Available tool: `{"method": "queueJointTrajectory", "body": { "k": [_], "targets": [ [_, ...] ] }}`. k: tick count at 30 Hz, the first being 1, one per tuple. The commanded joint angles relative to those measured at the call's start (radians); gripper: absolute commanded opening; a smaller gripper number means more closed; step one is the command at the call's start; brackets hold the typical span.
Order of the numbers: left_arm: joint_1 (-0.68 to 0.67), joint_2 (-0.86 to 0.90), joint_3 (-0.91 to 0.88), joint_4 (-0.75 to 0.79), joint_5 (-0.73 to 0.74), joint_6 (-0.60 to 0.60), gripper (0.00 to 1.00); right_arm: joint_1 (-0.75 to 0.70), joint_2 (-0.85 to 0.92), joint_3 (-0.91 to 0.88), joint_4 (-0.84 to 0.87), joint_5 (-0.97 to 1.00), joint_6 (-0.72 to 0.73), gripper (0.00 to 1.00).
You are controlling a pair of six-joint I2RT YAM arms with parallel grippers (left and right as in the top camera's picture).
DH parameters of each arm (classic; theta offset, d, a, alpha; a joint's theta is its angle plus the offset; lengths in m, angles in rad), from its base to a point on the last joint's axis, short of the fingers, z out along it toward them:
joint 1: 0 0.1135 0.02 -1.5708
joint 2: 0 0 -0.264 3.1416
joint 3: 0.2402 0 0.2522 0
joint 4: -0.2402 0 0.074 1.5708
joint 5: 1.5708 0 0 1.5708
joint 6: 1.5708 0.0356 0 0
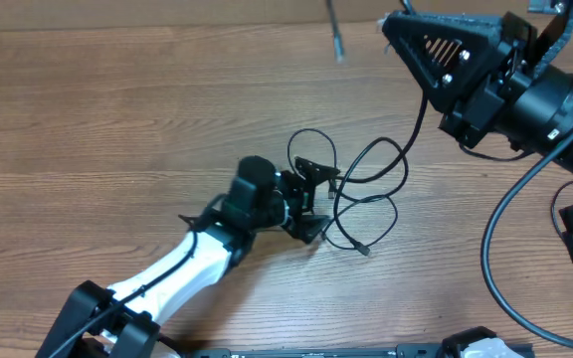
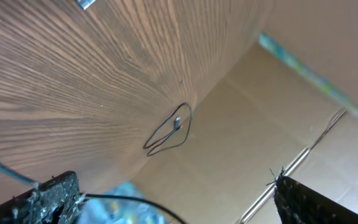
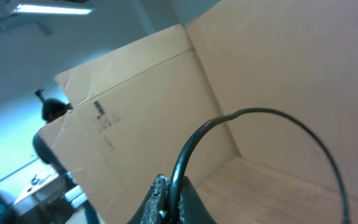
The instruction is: Untangle cables
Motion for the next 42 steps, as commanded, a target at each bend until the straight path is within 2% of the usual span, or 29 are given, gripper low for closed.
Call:
{"method": "queueJointTrajectory", "body": {
  "k": [1, 7, 10, 15, 17, 21, 24, 25, 28, 30, 32, 35, 38, 41, 42],
  "targets": [
    [-0.063, 0.028, 0.003, 0.09, -0.131, -0.114, 0.99, 0.006, -0.016, 0.018, 0.008, -0.064, 0.002, 0.04],
    [-0.137, 0.13, 0.006, 0.322, -0.106, -0.114, 1.0, 0.006, -0.016, 0.018, -0.026, -0.075, 0.001, 0.04],
    [-0.149, 0.192, 0.006, 0.423, -0.027, -0.177, 1.0, 0.006, -0.016, 0.018, -0.051, -0.075, 0.001, 0.04],
    [-0.169, 0.275, 0.015, 0.673, -0.009, -0.184, 1.0, 0.006, -0.016, 0.018, -0.077, -0.075, -0.003, 0.04],
    [-0.178, 0.287, 0.026, 0.752, -0.001, -0.184, 0.93, 0.006, -0.016, 0.018, -0.081, -0.076, -0.008, 0.04],
    [-0.194, 0.288, 0.03, 0.79, 0.002, -0.117, 0.98, 0.006, -0.016, 0.018, -0.093, -0.075, -0.014, 0.04],
    [-0.198, 0.288, 0.03, 0.78, 0.038, -0.061, 0.96, 0.006, -0.016, 0.018, -0.103, -0.075, -0.015, 0.04],
    [-0.201, 0.288, 0.03, 0.78, 0.059, -0.061, 0.92, 0.006, -0.016, 0.018, -0.104, -0.076, -0.02, 0.04],
    [-0.208, 0.288, 0.03, 0.779, 0.106, -0.061, 0.69, 0.006, -0.016, 0.018, -0.112, -0.075, -0.04, 0.04],
    [-0.209, 0.288, 0.03, 0.777, 0.132, -0.061, 0.68, 0.006, -0.016, 0.018, -0.121, -0.075, -0.04, 0.04],
    [-0.209, 0.288, 0.03, 0.77, 0.152, -0.061, 0.77, 0.006, -0.016, 0.018, -0.129, -0.075, -0.04, 0.04],
    [-0.209, 0.288, 0.03, 0.768, 0.186, -0.061, 0.7, 0.006, -0.016, 0.018, -0.133, -0.075, -0.04, 0.04],
    [-0.209, 0.288, 0.03, 0.765, 0.24, -0.059, 0.72, 0.006, -0.016, 0.018, -0.133, -0.075, -0.04, 0.04],
    [-0.209, 0.288, 0.03, 0.73, 0.285, 0.02, 0.99, 0.006, -0.016, 0.018, -0.133, -0.075, -0.04, 0.04],
    [-0.207, 0.288, 0.03, 0.704, 0.288, 0.054, 1.0, 0.006, -0.016, 0.018, -0.133, -0.075, -0.04, 0.04]
  ]
}}
